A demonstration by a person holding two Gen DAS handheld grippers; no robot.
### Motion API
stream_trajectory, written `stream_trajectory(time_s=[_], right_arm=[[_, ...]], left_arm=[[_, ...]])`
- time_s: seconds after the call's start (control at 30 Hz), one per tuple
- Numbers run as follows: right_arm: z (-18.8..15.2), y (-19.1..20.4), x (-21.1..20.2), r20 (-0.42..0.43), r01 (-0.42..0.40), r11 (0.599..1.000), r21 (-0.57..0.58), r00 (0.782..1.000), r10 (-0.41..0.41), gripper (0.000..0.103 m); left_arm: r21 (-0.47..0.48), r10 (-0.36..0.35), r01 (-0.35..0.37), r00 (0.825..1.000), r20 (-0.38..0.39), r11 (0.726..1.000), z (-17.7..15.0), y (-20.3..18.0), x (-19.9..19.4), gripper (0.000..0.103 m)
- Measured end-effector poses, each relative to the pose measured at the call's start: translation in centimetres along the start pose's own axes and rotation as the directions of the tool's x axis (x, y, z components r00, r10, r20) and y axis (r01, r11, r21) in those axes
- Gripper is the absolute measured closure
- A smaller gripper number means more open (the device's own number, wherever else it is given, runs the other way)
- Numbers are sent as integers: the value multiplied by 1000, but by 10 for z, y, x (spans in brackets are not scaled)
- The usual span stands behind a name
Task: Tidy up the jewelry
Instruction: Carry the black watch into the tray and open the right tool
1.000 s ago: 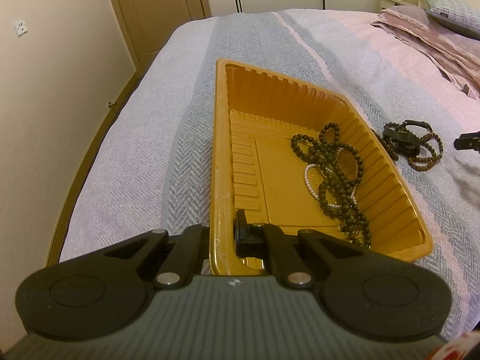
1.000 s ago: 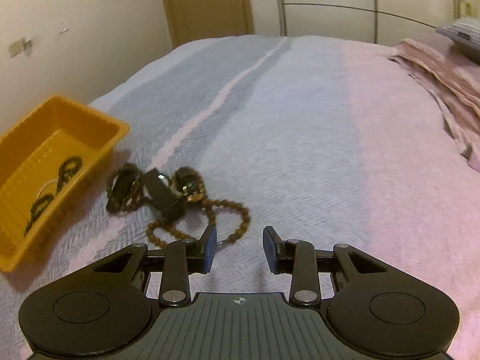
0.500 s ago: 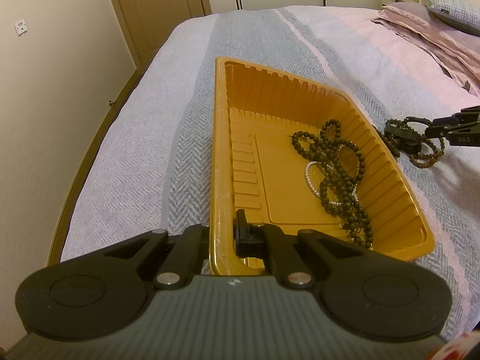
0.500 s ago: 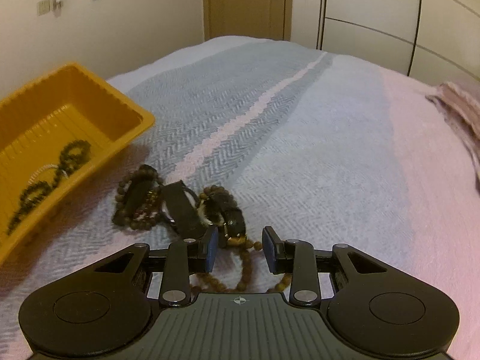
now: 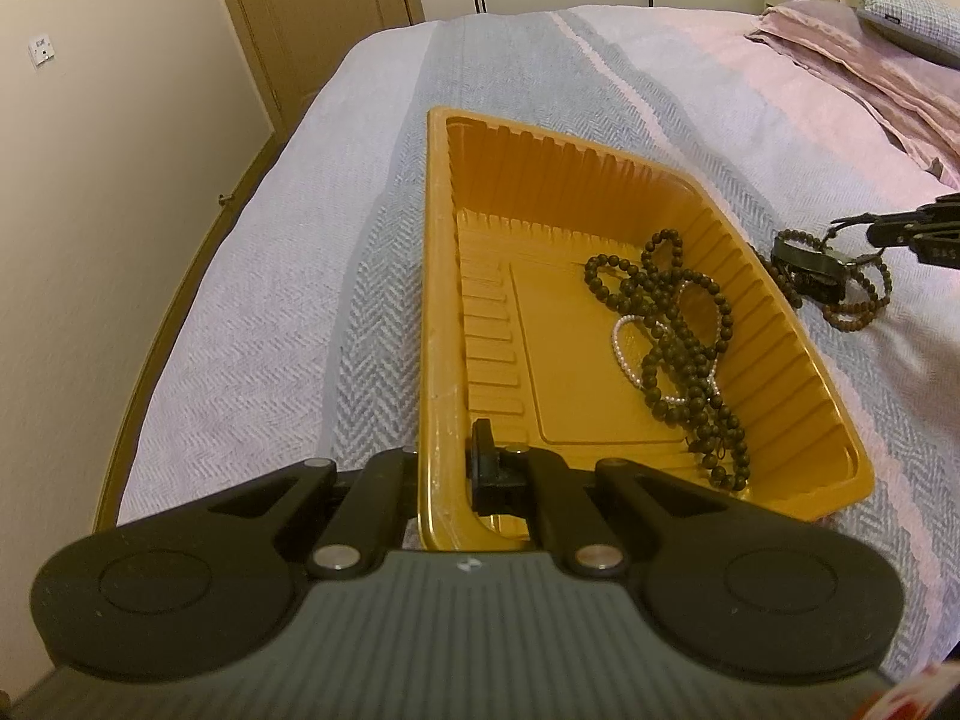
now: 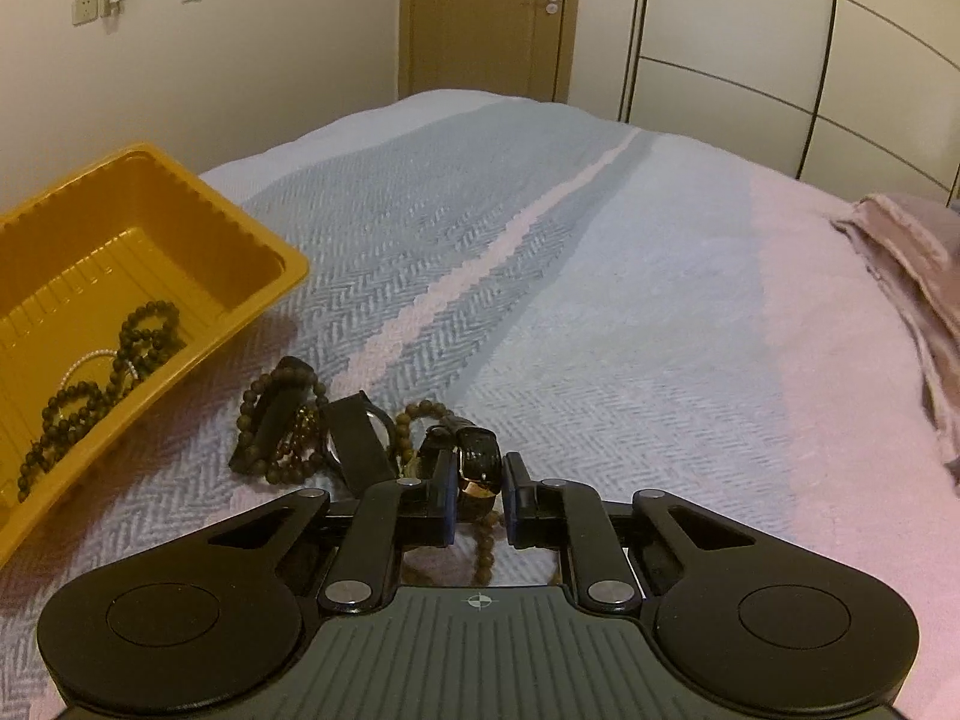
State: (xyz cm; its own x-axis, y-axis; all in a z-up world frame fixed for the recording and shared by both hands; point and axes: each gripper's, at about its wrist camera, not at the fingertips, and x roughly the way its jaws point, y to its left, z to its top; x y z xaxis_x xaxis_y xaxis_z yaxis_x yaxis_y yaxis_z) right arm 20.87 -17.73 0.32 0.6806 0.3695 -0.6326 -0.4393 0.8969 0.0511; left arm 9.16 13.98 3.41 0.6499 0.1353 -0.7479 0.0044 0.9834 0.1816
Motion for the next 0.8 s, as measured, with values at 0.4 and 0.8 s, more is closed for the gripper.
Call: stream_trajectory(time_s=[0.4,0.8], right_arm=[[10,3,-37,4,-8,1000,-3,1000,8,88],[52,80,-69,74,-308,951,-34,948,310,88]], left_arm=[[1,-1,1,1000,4,1000,1,0,-1,101],[3,-3,3,1000,7,1000,2,0,-2,101]])
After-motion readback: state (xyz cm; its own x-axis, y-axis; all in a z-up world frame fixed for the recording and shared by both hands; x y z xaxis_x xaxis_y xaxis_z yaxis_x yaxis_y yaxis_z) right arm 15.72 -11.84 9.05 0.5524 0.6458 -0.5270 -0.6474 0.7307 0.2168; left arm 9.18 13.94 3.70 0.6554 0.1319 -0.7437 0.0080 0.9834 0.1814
